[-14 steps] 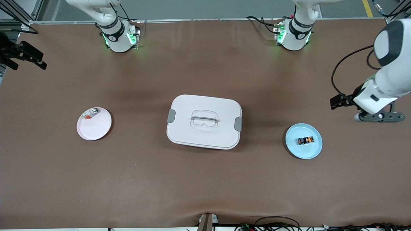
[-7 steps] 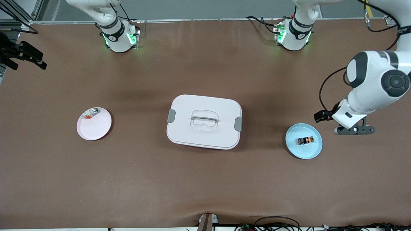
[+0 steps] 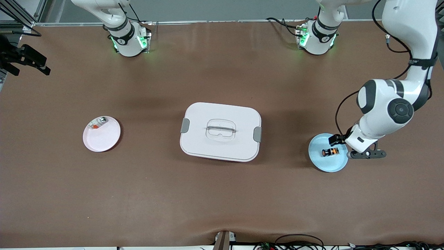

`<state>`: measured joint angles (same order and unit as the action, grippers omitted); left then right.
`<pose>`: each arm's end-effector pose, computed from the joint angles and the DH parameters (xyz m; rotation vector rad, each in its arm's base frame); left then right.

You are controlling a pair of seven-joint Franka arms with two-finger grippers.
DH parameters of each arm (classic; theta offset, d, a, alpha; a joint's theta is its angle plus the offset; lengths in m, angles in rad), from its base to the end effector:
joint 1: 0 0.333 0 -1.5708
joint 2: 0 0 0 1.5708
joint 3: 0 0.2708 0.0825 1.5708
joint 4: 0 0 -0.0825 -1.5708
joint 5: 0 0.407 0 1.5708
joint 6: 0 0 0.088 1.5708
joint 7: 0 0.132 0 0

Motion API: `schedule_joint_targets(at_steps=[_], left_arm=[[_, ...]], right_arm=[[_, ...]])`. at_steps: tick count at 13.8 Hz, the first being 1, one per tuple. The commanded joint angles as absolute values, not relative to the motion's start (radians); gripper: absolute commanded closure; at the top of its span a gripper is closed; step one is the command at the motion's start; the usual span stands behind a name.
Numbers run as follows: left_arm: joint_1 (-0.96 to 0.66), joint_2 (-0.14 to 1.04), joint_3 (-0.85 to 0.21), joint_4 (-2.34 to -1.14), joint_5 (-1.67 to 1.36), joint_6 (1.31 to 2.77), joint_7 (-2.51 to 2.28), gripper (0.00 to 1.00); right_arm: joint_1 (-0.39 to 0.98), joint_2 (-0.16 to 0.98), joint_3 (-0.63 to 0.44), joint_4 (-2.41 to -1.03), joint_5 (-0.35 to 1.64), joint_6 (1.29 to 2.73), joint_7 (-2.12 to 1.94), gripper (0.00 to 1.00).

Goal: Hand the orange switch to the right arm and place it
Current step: 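Reach the left gripper down to the orange switch on the blue plate, then close the left gripper on the orange switch and lift it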

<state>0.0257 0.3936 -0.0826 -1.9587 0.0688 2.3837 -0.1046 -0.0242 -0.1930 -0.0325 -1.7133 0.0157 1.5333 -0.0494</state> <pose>0.6185 -0.0339 0.1950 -3.1273 -0.0083 -0.0540 0.5203 -0.0287 0.5867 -3.1203 0.0094 -0.0219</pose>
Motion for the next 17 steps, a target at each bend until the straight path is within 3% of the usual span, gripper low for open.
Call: schedule_joint_targets(at_steps=[1,10,15,16,17], left_arm=[[0.028,0.439,-0.084,-1.959,0.11,2.447,-0.123,0.0],[0.031,0.561,-0.077,-1.959,0.109,2.62,-0.13,0.0],[0.043,0.584,-0.077,-1.96,0.109,2.626,-0.132,0.0],[0.041,0.587,-0.077,-1.96,0.109,2.626,-0.132,0.01],[0.041,0.586,-0.077,-1.96,0.109,2.626,-0.133,0.08]], right_arm=[[-0.035,-0.181,-0.021,-1.689,-0.002,1.516,-0.049,0.0],[-0.035,-0.181,-0.021,-1.689,-0.002,1.516,-0.049,0.0],[-0.035,-0.181,-0.021,-1.689,-0.002,1.516,-0.049,0.0],[-0.035,-0.181,-0.021,-1.689,-0.002,1.516,-0.049,0.0],[-0.035,-0.181,-0.021,-1.689,-0.002,1.516,-0.049,0.0]])
